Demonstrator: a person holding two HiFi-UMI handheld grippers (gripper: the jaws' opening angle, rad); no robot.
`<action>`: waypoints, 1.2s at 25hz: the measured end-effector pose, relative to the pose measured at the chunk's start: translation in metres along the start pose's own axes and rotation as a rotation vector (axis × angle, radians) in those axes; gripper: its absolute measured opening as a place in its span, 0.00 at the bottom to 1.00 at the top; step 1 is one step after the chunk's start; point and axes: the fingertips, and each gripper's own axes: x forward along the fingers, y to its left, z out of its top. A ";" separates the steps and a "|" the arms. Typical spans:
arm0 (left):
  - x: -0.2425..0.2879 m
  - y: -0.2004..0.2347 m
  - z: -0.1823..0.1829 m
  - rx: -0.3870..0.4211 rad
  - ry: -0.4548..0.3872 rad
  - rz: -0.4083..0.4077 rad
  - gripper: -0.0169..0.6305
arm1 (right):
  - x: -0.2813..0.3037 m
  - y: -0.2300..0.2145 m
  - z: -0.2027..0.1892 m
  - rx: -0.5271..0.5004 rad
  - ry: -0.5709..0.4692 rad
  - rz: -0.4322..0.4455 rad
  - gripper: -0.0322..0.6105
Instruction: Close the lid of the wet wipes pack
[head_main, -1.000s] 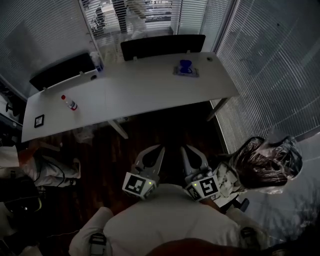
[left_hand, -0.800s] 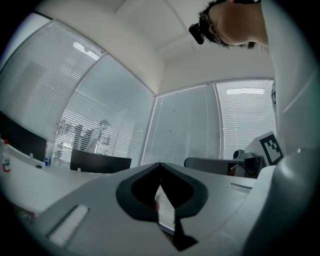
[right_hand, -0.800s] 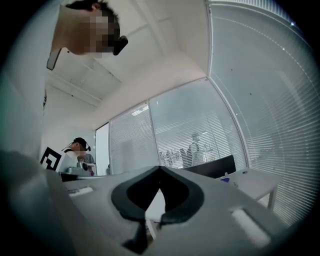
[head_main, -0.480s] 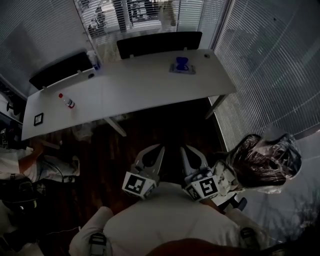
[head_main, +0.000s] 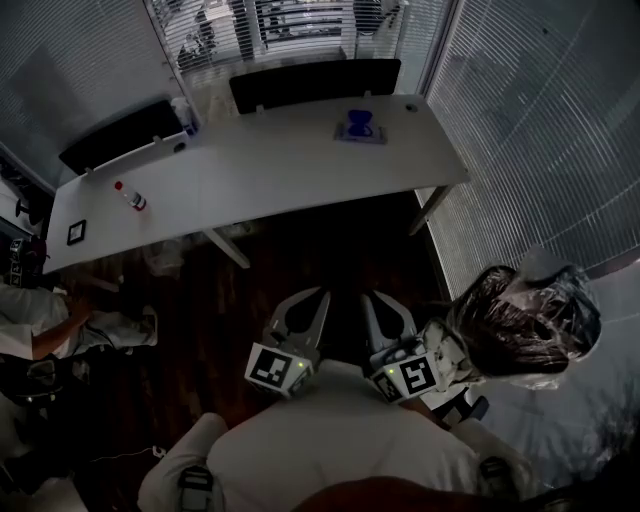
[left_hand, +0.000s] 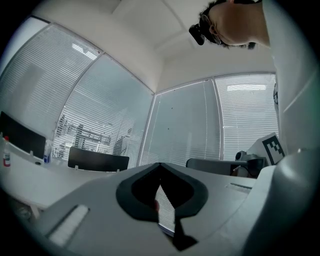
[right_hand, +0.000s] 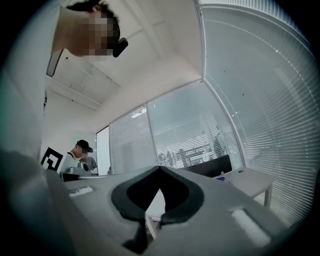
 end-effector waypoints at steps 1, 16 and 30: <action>0.001 -0.001 0.000 0.001 0.000 0.000 0.03 | 0.000 -0.002 0.000 0.001 -0.001 0.001 0.05; 0.037 0.031 -0.003 0.007 -0.012 0.010 0.03 | 0.037 -0.028 -0.008 -0.002 -0.001 0.008 0.05; 0.123 0.125 0.003 -0.029 0.007 -0.031 0.03 | 0.147 -0.079 -0.014 -0.012 0.023 -0.055 0.05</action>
